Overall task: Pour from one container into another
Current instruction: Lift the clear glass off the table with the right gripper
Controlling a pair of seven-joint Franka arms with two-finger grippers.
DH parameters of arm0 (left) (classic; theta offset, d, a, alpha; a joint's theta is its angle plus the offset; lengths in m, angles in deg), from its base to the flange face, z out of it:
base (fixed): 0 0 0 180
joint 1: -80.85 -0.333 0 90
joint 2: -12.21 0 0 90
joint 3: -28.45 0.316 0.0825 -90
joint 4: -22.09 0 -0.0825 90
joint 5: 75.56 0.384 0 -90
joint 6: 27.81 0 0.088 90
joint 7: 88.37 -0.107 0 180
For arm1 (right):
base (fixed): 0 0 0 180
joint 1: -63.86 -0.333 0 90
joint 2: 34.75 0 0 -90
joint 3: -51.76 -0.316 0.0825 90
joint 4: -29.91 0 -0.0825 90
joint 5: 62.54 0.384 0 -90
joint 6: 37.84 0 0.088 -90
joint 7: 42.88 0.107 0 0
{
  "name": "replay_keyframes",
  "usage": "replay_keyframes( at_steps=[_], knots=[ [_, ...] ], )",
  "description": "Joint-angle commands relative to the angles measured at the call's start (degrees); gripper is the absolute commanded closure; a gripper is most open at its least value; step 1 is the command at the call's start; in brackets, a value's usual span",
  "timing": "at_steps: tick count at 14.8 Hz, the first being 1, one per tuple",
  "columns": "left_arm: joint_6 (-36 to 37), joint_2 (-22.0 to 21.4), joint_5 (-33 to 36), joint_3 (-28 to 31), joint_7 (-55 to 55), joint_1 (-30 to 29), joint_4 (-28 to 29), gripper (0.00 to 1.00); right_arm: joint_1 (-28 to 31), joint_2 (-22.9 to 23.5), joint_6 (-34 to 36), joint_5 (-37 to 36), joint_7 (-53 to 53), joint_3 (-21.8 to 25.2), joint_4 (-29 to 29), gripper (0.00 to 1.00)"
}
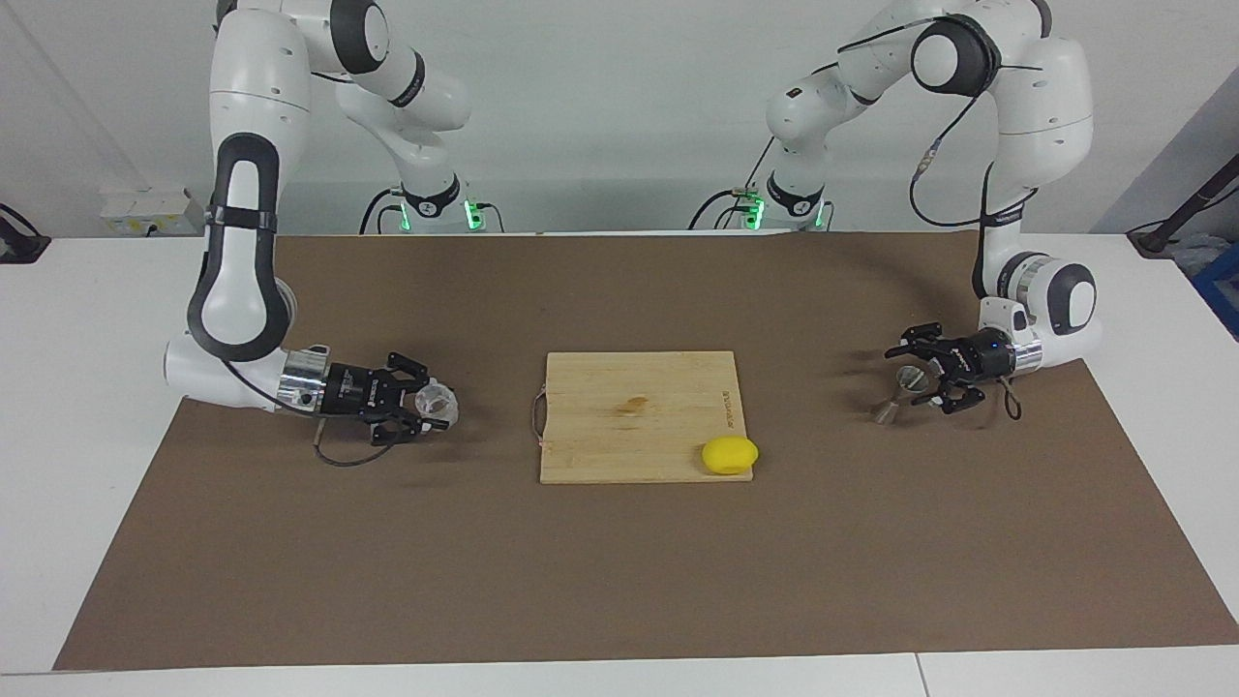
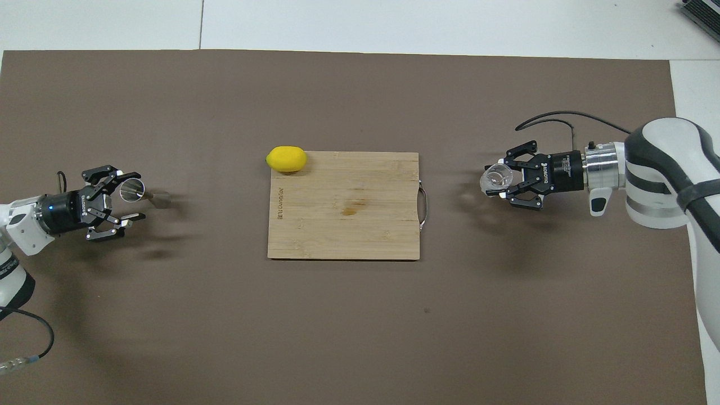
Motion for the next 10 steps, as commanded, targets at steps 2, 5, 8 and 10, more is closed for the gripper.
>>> replay_keyframes(
  at_steps=[2, 5, 8, 10],
  knots=[
    [1.10, -0.17, -0.46, 0.30, -1.14, -0.12, 0.54, 0.22, -0.91, -0.48, -1.94, -2.23, -1.14, -0.46, -0.04, 1.00],
    [0.75, -0.17, -0.46, 0.30, -1.14, -0.12, 0.45, 0.35, -1.36, -0.75, -2.21, -2.14, -2.65, -0.46, -0.21, 1.00],
    [0.49, -0.17, -0.46, 0.30, -1.14, -0.21, -0.08, 0.47, -1.45, -2.15, -2.12, -2.05, -2.73, -0.46, -0.13, 1.00],
    [0.57, -0.17, -0.46, 0.21, -1.14, -0.04, -0.16, 0.52, -1.97, -3.20, -2.12, -2.05, -2.21, -0.46, -0.04, 1.00]
  ],
)
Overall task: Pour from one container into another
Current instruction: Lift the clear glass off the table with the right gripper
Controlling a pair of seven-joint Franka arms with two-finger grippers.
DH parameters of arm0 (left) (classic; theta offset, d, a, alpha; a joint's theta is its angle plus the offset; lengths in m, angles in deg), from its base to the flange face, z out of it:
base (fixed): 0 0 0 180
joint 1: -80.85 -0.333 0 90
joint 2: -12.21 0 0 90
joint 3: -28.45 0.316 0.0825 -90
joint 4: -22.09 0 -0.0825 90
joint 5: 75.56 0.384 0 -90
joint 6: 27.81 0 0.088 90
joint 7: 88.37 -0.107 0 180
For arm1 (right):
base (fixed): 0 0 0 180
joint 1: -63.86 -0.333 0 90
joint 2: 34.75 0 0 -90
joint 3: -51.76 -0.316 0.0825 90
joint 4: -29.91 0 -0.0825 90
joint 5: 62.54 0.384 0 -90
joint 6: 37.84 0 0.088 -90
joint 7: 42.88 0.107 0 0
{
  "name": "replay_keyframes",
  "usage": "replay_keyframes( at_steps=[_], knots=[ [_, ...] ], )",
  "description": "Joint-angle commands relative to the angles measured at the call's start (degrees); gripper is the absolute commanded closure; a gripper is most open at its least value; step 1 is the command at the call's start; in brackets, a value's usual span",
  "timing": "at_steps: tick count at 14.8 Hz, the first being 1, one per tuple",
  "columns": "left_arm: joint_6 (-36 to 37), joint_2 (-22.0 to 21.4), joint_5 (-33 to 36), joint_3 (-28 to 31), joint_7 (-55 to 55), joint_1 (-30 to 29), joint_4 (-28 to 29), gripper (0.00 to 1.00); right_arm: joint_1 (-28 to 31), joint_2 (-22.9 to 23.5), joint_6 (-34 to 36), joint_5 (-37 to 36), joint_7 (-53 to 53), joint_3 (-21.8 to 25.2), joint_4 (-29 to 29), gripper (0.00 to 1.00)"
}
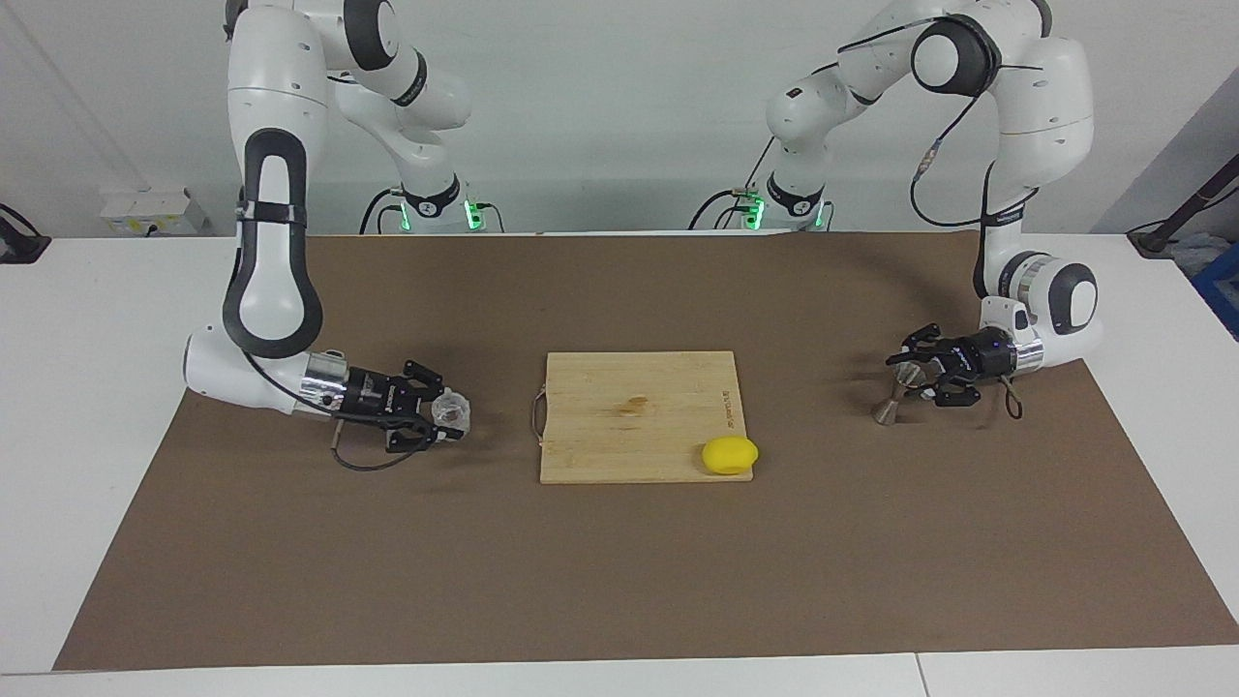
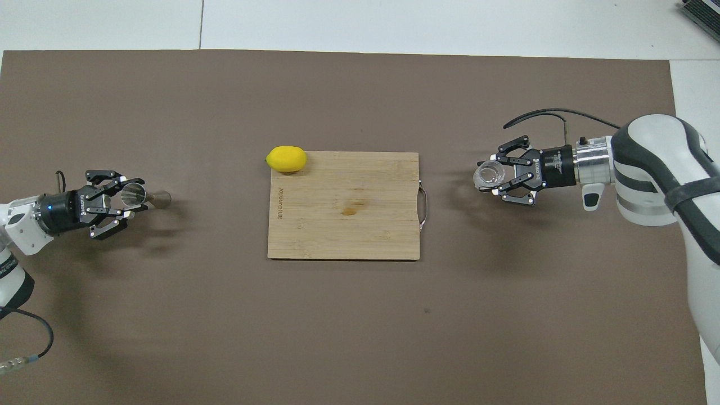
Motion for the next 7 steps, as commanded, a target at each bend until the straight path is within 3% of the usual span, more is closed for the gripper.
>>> replay_keyframes(
  at_steps=[1, 3, 5, 7],
  knots=[
    [0.33, -0.17, -0.54, 0.15, -0.92, 0.26, -0.40, 0.54, -0.03, -2.70, -0.47, -1.17, 0.05, -0.42, 0.59, 1.00],
    [0.33, 0.01, -0.72, 0.15, -0.39, 0.53, -1.28, 0.58, -0.38, -3.84, -0.82, -1.26, 0.49, -0.42, 0.59, 1.00],
    [0.24, 0.09, -0.81, 0.15, -0.13, 0.70, -1.72, 0.71, -0.91, -5.16, -1.00, -1.52, 1.11, -0.33, 0.59, 1.00],
    [0.59, 0.01, -0.81, 0.07, 3.80, 0.97, -2.07, 0.70, -1.96, -5.52, -1.78, -1.61, 2.16, -0.33, 0.59, 1.00]
  ],
)
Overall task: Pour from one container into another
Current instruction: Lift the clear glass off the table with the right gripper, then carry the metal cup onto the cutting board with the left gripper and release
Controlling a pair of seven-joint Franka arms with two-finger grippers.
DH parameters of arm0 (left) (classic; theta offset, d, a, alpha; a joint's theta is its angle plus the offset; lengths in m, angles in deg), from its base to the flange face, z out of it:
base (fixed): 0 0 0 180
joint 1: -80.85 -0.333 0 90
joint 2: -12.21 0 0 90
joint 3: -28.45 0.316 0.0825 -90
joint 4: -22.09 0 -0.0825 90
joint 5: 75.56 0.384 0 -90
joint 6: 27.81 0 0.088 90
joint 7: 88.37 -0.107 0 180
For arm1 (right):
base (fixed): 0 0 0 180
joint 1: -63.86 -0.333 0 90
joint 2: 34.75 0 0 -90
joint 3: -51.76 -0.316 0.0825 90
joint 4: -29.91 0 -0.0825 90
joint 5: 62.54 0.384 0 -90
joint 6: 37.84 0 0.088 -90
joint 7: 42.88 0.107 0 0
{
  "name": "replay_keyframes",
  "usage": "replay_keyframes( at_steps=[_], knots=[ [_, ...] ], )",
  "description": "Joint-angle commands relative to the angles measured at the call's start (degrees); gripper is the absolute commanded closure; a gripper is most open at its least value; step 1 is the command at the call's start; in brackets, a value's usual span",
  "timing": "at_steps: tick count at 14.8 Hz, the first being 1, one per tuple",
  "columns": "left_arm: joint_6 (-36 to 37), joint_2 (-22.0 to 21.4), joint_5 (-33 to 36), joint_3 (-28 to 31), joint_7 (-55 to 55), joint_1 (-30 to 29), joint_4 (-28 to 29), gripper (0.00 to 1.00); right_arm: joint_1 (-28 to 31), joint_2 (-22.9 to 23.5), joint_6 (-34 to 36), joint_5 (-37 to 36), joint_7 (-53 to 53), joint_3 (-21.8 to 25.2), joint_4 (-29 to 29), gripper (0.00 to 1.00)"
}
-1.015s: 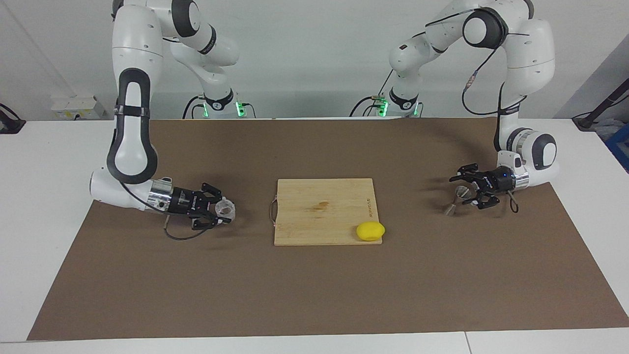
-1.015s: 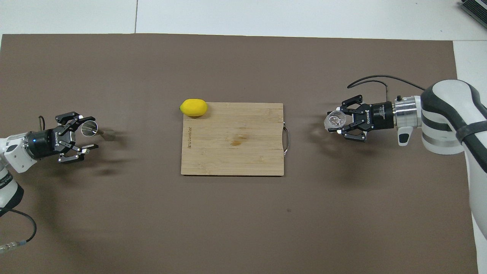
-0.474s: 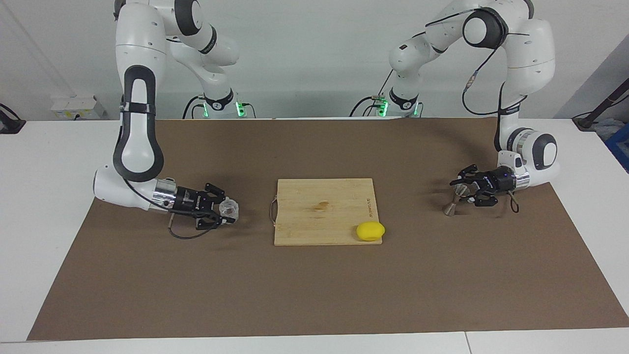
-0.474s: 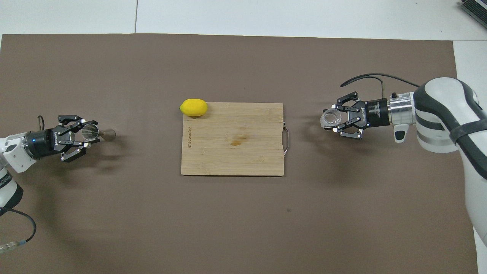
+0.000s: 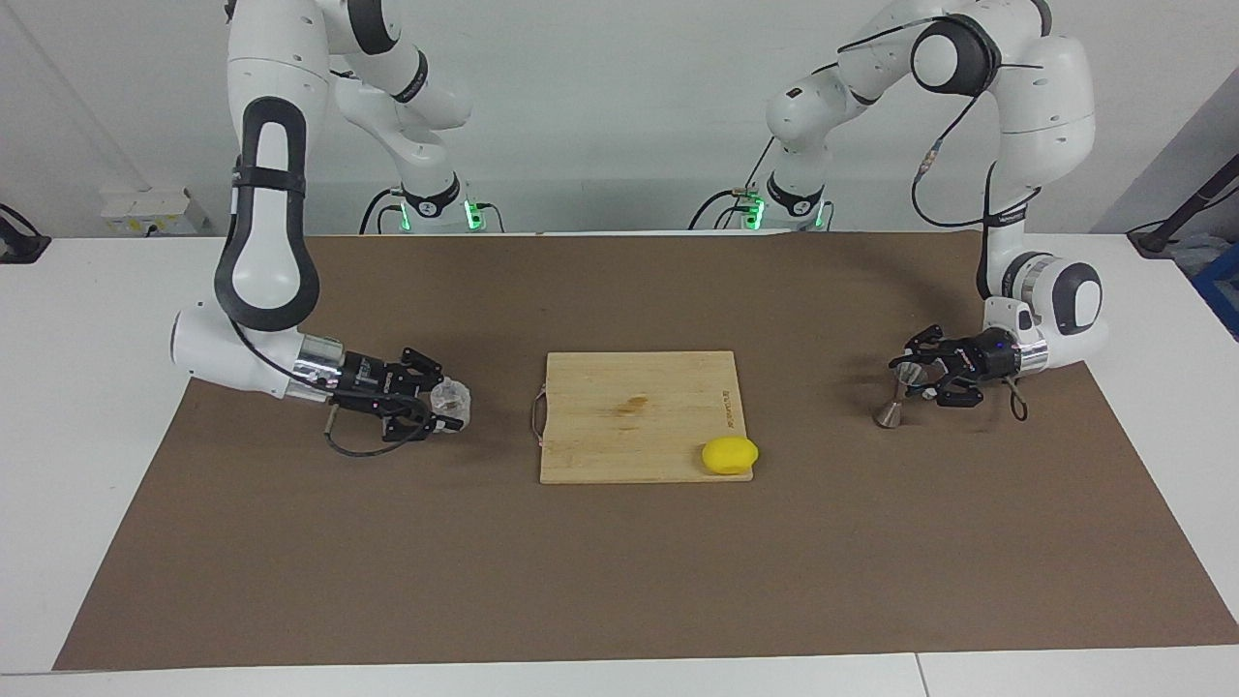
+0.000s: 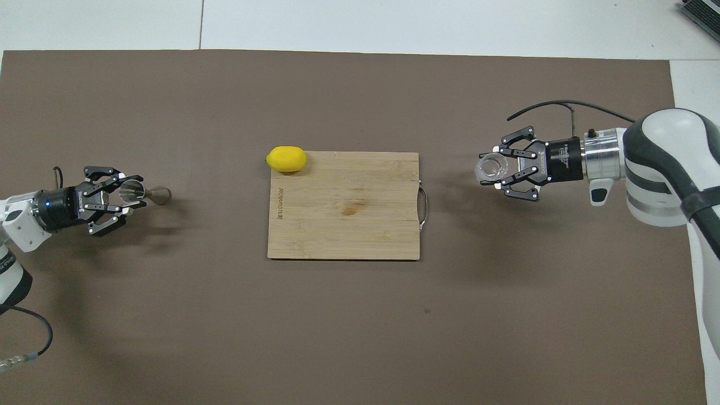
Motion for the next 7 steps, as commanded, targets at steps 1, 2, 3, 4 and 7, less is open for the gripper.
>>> replay_keyframes(
  at_steps=[1, 2, 3, 4, 7],
  knots=[
    [1.12, -0.17, -0.81, 0.11, 4.32, 0.89, -0.76, 0.70, -0.80, -1.61, -1.76, -1.57, 1.76, -0.32, 0.68, 1.00],
    [1.30, -0.43, -0.81, 0.11, 5.73, 1.76, -0.76, 0.69, -0.97, -1.79, -1.76, -1.57, 2.37, -0.41, 0.68, 1.00],
    [1.56, -0.61, -0.81, 0.02, 7.74, 2.29, -0.67, 0.69, -1.67, -1.88, -1.76, -1.65, 3.33, -0.41, 0.68, 1.00],
    [1.56, -0.87, -0.81, -0.07, 8.81, 3.08, -0.41, 0.69, -1.85, -1.96, -1.76, -1.65, 4.21, -0.41, 0.68, 1.00],
    [1.03, -2.36, -1.07, -0.07, 8.73, 6.24, 0.21, 0.68, -1.94, -2.23, -1.67, -1.65, 6.06, -0.41, 0.68, 1.00]
  ],
)
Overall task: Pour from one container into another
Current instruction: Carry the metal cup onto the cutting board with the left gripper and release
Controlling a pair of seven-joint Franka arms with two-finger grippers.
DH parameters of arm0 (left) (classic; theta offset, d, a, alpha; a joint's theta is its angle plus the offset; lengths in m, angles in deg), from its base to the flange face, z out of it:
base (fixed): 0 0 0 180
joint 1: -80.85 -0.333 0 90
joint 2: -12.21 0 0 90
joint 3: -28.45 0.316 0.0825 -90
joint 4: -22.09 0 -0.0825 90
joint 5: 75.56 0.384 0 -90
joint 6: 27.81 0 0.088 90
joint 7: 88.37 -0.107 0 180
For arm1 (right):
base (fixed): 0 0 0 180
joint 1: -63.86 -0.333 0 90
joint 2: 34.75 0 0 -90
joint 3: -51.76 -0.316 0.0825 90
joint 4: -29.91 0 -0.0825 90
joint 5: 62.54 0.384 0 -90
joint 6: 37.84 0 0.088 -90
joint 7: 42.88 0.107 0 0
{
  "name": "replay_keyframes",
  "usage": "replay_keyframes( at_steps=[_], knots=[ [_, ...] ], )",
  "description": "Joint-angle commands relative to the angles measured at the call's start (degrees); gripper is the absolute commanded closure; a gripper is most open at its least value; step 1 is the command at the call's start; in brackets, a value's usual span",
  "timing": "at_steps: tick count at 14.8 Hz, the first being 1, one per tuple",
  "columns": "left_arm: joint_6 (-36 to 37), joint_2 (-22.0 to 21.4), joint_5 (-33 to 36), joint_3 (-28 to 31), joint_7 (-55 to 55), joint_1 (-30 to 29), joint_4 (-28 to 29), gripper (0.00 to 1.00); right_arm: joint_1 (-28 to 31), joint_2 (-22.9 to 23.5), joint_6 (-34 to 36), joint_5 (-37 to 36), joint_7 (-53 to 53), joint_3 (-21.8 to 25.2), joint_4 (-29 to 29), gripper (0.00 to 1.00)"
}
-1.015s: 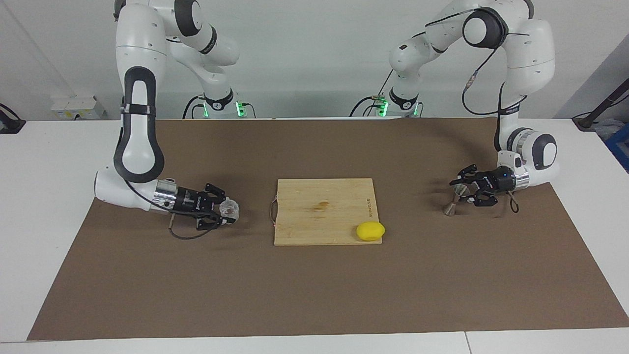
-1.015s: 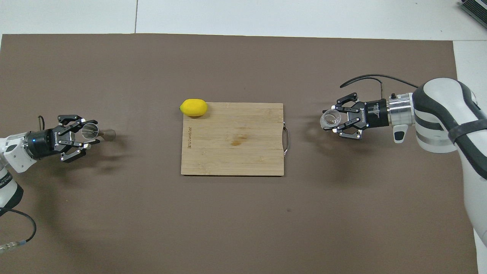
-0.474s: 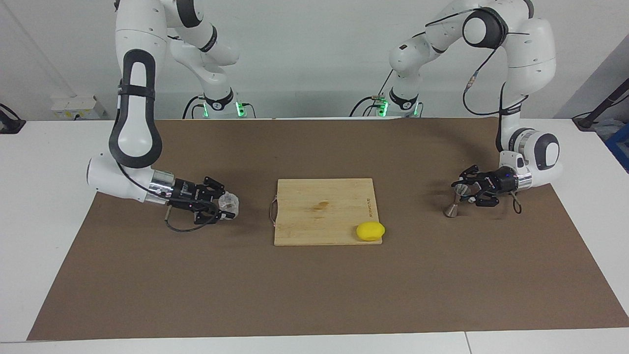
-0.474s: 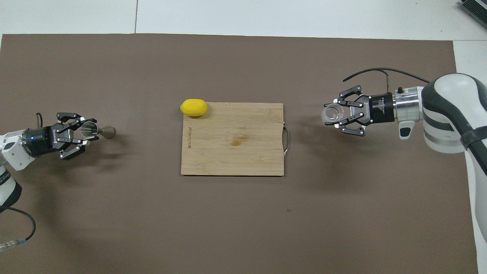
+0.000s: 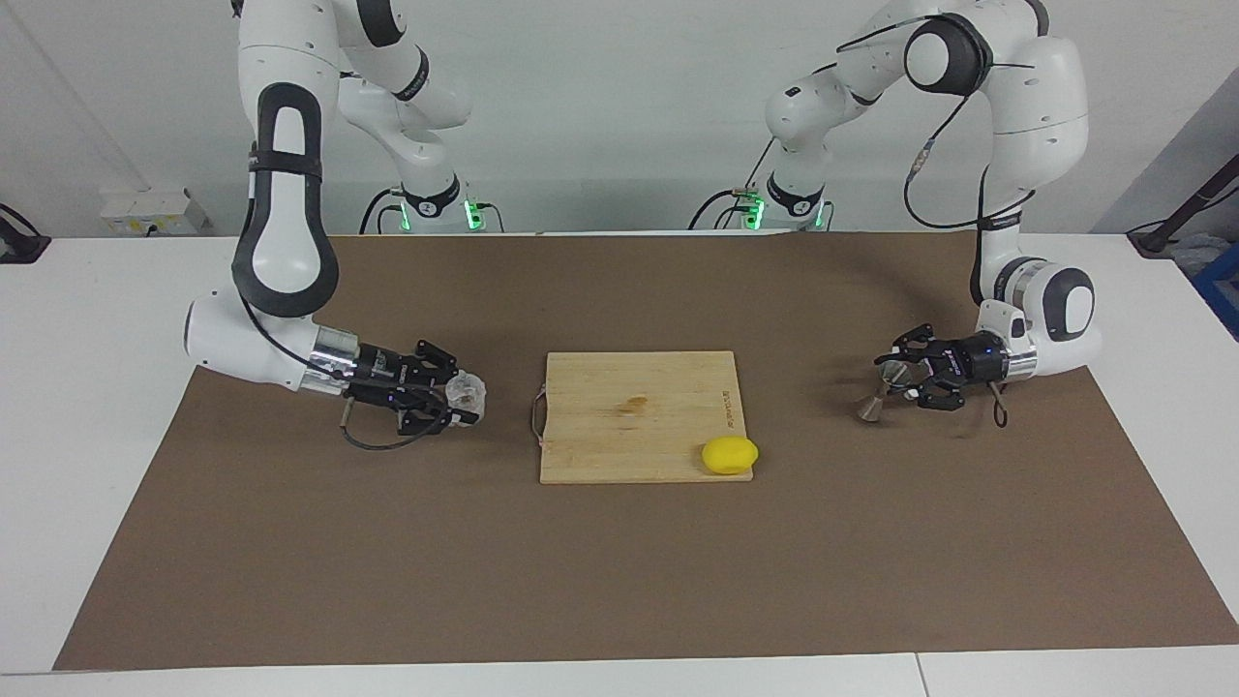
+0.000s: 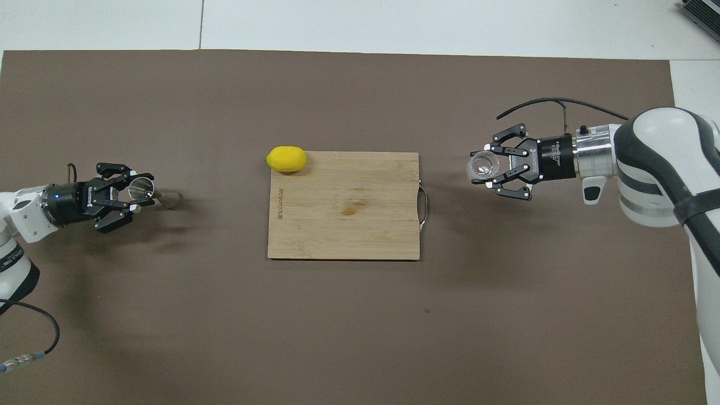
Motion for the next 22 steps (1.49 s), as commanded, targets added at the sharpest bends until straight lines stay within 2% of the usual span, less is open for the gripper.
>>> replay_keyframes(
  at_steps=[1, 5, 6, 11, 15, 22],
  knots=[
    [0.33, -2.90, -1.47, 0.73, 1.37, 3.26, 0.74, 0.68, 0.20, -1.50, -0.76, -1.64, 2.58, -0.39, 0.68, 1.00],
    [-0.46, -7.30, -2.35, 0.73, 1.28, 7.04, 4.60, 0.68, 0.20, -2.37, -0.23, -1.64, 3.90, -0.39, 0.68, 1.00],
    [-1.16, -9.22, -3.40, 0.64, 1.28, 8.27, 7.13, 0.68, 0.28, -2.38, -0.06, -1.64, 4.16, -0.39, 0.68, 1.00],
    [-9.76, -16.87, -11.74, 0.64, 1.19, 16.44, 16.37, 0.66, 0.28, -3.34, 0.56, -1.73, 5.75, -0.39, 1.20, 1.00],
    [-14.60, -17.50, -19.13, 0.64, 0.84, 23.73, 18.58, 0.65, -0.41, -4.22, 0.38, -1.73, 5.84, -0.39, 1.29, 1.00],
    [-24.79, -16.71, -35.12, 0.73, -2.93, 35.86, 18.24, 0.64, -2.09, -4.75, -0.49, -2.25, 8.65, -0.39, 1.20, 1.00]
  ],
)
